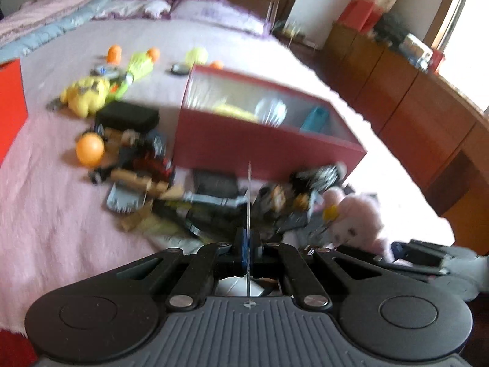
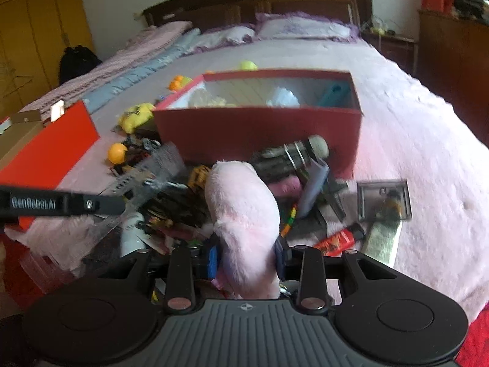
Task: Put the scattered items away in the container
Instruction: 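Lift the ruler with the left tool while the right tool lifts the pink plush, then carry the ruler with the left tool while the right tool carries the plush toward the box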
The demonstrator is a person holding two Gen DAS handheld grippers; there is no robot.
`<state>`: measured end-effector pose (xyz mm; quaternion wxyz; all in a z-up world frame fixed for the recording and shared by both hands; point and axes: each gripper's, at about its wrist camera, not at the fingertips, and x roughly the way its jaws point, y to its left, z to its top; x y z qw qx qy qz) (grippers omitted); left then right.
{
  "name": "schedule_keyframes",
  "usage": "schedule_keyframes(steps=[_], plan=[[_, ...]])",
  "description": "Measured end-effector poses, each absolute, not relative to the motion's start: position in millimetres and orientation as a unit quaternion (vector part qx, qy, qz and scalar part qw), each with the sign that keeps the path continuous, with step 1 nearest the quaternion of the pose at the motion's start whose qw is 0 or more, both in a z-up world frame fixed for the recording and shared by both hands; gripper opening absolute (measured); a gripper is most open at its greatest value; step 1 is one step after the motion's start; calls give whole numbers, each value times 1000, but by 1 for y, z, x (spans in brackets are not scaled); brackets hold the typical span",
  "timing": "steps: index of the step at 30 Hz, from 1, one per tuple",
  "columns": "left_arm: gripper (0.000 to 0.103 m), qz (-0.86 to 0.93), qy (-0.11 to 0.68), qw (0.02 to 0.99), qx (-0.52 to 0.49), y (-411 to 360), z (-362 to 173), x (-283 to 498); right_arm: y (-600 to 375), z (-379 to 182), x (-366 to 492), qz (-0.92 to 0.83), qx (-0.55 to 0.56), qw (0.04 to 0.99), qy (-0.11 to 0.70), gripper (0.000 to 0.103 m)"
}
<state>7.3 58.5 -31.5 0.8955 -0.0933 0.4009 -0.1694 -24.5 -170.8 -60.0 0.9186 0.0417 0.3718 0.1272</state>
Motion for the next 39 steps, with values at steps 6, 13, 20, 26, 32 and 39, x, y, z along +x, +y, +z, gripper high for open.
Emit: schedule_keyframes(steps=[6, 13, 20, 26, 32, 39], plan=[[4, -185, 378, 901, -104, 52, -12, 11, -167, -43, -23, 143, 38, 925, 350, 36], [4, -177, 398, 896, -86, 45, -28, 17, -173, -41, -17, 141, 54, 923, 354, 36], [6, -188, 465, 862, -78, 37, -71, 27, -175, -49, -18, 138, 56, 919, 365, 36], [4, -203, 470, 852, -105, 35, -82, 33, -176, -52, -21, 141, 63, 917, 368, 36], [4, -247, 439, 843, -188, 50, -61, 27, -187, -50, -20, 150, 102, 913, 366, 36], [4, -253, 404, 852, -217, 52, -32, 39, -189, -37, -11, 160, 101, 914, 358, 36]])
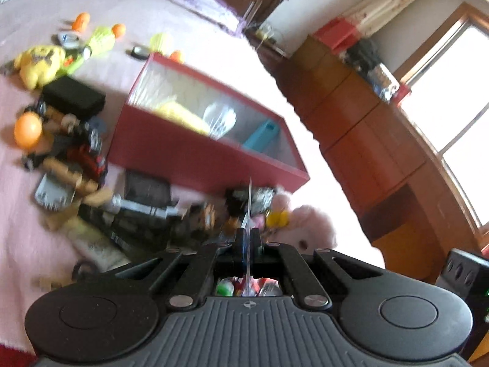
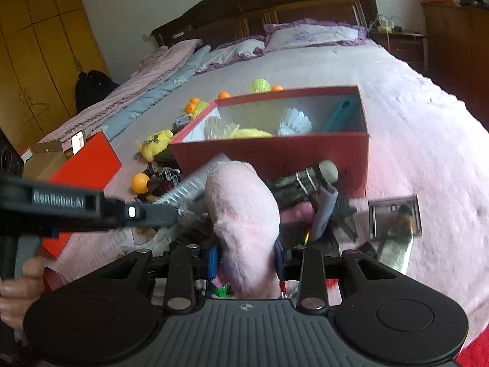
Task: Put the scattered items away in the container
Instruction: 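Carry the ruler with the left tool while the right tool carries the plush toward the box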
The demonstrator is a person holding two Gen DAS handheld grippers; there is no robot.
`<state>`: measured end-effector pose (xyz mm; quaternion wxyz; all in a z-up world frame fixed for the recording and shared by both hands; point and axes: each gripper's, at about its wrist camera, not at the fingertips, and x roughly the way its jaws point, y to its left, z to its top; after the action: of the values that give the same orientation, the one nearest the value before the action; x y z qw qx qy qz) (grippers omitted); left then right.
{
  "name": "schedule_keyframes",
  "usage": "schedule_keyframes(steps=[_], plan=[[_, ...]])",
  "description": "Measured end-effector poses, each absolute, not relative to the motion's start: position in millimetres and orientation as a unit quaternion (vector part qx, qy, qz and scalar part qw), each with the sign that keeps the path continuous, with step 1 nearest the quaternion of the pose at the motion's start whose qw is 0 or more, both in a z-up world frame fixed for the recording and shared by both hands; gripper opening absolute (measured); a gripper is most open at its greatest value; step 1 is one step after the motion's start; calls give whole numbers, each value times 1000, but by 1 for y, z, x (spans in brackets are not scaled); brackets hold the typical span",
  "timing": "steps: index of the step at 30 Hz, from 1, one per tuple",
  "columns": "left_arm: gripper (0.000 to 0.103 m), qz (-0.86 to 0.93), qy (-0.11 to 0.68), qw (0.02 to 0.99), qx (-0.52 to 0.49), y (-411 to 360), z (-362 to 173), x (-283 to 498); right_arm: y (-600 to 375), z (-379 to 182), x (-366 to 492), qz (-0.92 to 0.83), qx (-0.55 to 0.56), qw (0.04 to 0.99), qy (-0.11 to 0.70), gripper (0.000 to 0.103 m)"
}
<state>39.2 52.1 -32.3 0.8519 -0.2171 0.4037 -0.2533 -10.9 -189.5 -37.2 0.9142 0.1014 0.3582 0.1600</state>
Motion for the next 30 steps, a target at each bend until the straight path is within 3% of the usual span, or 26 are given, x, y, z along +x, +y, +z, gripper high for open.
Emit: schedule_keyframes(steps=[9, 15, 20, 30], plan=[[5, -248, 403, 871, -133, 31, -21, 52, -191, -29, 3, 161, 113, 912, 361, 36], [25, -218, 430, 870, -98, 34, -43, 37, -196, -31, 5, 164, 115, 906, 372, 36], [60, -206, 429, 876, -73, 35, -45, 29, -197, -25, 10, 164, 100, 911, 364, 36], [64, -293, 436, 847, 78, -14, -54, 25, -205, -35, -6, 143, 115, 910, 373, 36]])
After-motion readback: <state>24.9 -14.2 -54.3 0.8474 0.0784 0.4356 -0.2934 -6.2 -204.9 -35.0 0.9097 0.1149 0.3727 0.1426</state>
